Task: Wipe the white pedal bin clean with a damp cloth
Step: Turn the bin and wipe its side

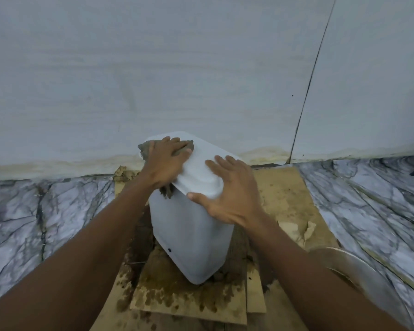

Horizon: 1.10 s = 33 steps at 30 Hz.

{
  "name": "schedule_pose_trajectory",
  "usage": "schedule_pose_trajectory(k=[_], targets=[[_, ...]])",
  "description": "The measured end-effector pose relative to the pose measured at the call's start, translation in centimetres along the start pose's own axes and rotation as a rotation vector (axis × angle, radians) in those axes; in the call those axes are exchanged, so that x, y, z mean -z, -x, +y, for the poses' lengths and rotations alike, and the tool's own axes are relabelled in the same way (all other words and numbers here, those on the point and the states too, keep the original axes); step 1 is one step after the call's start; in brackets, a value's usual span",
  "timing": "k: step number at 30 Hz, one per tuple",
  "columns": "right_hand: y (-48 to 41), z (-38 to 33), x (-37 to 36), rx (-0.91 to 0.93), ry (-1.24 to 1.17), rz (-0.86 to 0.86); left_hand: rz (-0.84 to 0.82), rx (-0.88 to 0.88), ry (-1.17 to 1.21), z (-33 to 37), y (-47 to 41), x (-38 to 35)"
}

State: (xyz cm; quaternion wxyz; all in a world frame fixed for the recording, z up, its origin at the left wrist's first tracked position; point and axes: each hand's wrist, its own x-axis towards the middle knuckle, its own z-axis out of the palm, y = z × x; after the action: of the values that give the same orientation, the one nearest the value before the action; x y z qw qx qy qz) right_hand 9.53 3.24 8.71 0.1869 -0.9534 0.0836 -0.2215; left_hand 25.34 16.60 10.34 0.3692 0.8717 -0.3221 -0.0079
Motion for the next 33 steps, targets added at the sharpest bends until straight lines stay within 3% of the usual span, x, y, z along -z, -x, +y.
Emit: schedule_pose_trajectory(k=[4,7,13,19,27,30,33], targets=[[2.8,-2.5,-1.7,-0.005,-0.001,0.041,-0.115,-0.028,-0.097,-0.7,1.0,1.2],[4.4,-2.1,-1.5,0.095,0.077,0.029,-0.146,-0.08,-0.255,-0.9,2.2,1.2],[3.3,2.0,1.4,0.295,-0.001,-0.223,-0.195,-0.117,-0.394,-1.4,4.3,1.1],[6.0,1.7,0.0,0.218,-0.195,-0.097,-0.193,-0.149,-0.411,-0.4,6.5,0.7],[11.3,-0.6,-1.1,0.123,-0.155,0.19,-0.247,-0.254,-0.267,2.7,8.4,-0.2],[11.2,-1.3,-1.2,0.052,-0.11,0.209,-0.293,-0.271,-0.196,3.6,8.8,-0.8],[9.5,-1.9,-1.0,-0.038,-0.105,0.115,-0.307,-0.279,-0.17,3.7,8.9,-1.2]])
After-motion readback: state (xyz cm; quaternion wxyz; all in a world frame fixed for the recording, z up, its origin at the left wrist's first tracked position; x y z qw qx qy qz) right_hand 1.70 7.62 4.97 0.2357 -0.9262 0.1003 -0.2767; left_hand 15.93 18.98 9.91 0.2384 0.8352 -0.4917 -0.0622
